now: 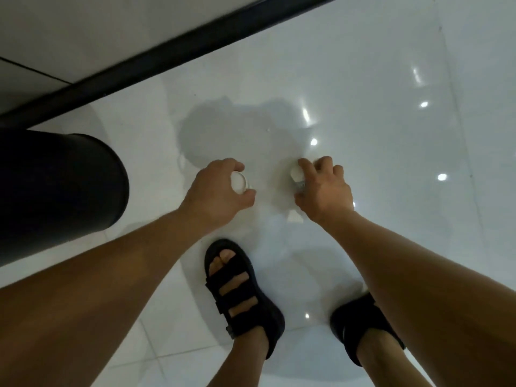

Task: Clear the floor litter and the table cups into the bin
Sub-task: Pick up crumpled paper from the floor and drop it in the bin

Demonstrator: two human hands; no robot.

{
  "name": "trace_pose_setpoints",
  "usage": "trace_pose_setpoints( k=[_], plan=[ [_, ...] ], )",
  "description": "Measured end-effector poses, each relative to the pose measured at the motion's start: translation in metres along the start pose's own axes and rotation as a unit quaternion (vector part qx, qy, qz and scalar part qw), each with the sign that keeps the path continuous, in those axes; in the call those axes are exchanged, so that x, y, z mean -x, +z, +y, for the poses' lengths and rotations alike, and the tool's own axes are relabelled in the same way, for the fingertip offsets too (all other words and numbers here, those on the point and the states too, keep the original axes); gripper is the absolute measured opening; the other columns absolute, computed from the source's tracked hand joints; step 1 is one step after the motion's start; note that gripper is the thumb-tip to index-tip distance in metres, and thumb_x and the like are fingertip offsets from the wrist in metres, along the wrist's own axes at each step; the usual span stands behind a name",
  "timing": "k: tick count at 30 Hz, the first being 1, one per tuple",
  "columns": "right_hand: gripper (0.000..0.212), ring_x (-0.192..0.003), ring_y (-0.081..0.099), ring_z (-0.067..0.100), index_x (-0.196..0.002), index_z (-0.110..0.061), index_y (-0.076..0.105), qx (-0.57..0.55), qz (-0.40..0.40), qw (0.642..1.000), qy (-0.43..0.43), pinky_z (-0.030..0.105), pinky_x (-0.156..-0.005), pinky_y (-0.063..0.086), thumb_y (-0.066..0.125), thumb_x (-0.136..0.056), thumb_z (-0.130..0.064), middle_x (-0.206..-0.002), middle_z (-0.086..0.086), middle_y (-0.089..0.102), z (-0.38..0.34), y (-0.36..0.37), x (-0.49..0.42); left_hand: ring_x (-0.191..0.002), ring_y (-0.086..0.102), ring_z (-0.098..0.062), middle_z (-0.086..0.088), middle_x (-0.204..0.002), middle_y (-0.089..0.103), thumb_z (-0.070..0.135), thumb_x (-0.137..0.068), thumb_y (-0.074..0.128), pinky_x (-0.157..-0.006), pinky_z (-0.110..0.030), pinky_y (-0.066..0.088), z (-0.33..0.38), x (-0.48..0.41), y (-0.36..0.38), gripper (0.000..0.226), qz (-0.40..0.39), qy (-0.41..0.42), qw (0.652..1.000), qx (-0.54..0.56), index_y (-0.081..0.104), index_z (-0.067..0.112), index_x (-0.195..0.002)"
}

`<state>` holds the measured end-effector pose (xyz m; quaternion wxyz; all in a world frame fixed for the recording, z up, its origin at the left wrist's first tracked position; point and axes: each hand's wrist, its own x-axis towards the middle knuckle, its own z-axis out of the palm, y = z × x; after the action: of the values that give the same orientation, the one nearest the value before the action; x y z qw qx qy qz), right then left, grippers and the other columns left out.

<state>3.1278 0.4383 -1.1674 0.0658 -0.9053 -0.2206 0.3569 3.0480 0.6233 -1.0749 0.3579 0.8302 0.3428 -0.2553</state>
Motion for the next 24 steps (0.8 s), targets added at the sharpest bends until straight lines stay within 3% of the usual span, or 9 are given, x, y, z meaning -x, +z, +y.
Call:
trace_pose_setpoints(
  k=[4,10,17,24],
  plan=[
    [0.054,-0.112,0.045,0.032,-0.136,-0.02,0.042,-0.032,-0.034,0.999,0.027,0.038,-0.082,0.045,0.061,-0.085,-0.023,-0.124,0.012,0.046,-0.001,-0.015,0.017,-0.104,0.052,-0.013,0.001,-0.125,0.053,0.038,-0.076,0.075,-0.088,-0.026,0.043,0.013,0.001,-0.019,0.055,0.022,0.024,0.999,0.001,0.055,0.021,-0.124],
    [0.048,-0.102,0.052,0.026,-0.128,-0.023,0.05,-0.099,0.005,0.994,0.057,0.031,-0.074,0.043,0.063,-0.081,-0.023,-0.113,0.004,0.054,-0.016,-0.082,0.061,-0.11,0.051,-0.014,0.0,-0.129,0.052,0.037,-0.078,0.074,-0.086,-0.023,0.038,0.047,0.033,-0.066,0.056,0.031,0.053,0.998,0.01,0.053,0.021,-0.127],
    [0.042,-0.1,0.05,0.023,-0.127,-0.023,0.053,-0.095,0.071,0.992,-0.043,0.028,-0.07,0.04,0.06,-0.085,-0.024,-0.109,0.004,0.056,-0.092,-0.2,0.132,-0.114,0.05,-0.016,0.001,-0.13,0.05,0.034,-0.08,0.073,-0.09,-0.022,0.036,0.081,0.113,-0.151,0.057,0.03,0.044,0.998,0.033,0.05,0.021,-0.13],
    [0.043,-0.095,0.056,0.022,-0.13,-0.026,0.051,-0.106,0.037,0.984,-0.136,0.03,-0.078,0.05,0.057,-0.087,-0.025,-0.113,0.002,0.055,-0.185,-0.282,0.197,-0.104,0.048,-0.01,0.004,-0.124,0.049,0.032,-0.079,0.074,-0.085,-0.021,0.036,0.084,0.21,-0.247,0.054,0.105,0.004,0.991,0.088,0.051,0.021,-0.127]
  ],
)
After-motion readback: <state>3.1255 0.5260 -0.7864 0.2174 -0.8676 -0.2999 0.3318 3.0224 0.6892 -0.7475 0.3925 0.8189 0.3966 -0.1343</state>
